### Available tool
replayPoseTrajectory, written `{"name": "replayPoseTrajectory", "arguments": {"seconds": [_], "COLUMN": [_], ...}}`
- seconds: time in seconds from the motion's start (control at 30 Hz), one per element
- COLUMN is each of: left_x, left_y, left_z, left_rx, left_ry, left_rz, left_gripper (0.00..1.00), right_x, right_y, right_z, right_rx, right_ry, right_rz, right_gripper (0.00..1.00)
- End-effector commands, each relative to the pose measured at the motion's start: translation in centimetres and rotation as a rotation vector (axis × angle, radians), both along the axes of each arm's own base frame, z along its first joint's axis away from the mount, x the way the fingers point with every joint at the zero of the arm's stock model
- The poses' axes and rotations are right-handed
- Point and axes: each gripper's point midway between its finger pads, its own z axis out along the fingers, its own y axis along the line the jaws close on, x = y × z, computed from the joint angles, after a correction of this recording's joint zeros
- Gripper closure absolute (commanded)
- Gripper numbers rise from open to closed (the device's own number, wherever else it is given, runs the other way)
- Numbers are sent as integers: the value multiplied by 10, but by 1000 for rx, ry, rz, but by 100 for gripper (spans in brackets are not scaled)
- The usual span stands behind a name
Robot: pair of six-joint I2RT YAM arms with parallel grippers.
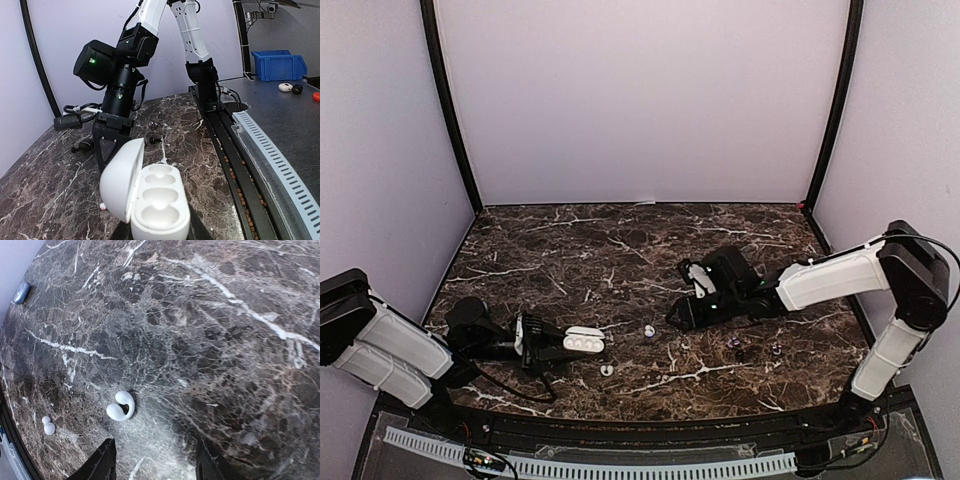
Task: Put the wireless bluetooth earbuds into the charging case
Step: Pick up the left earbud from the center of the board.
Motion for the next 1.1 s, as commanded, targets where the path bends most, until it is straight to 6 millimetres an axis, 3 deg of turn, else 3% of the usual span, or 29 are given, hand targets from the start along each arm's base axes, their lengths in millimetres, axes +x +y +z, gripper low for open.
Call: {"name": "replayPoseTrajectory", "arguments": {"seconds": [0.0, 0.13, 0.43, 1.07], "left_x": [6, 3, 4, 4], "left_y": [0, 0, 0, 0], "left_z": [8, 9, 10, 9], "left_rx": [-14, -18, -19, -12], "left_ry": [-25, -20, -16, -18], "left_rz": [22, 7, 9, 10], "left_gripper": [100, 100, 100, 100], "right_x": [-2, -2, -3, -10], "right_y": [23, 37, 43, 61], "right_z": [-11, -18, -31, -37], "right_rx": [-70, -122, -221, -245], "right_ry": [-20, -36, -53, -59], "right_rz": [35, 50, 31, 69], "right_gripper": [48, 50, 61, 61]}}
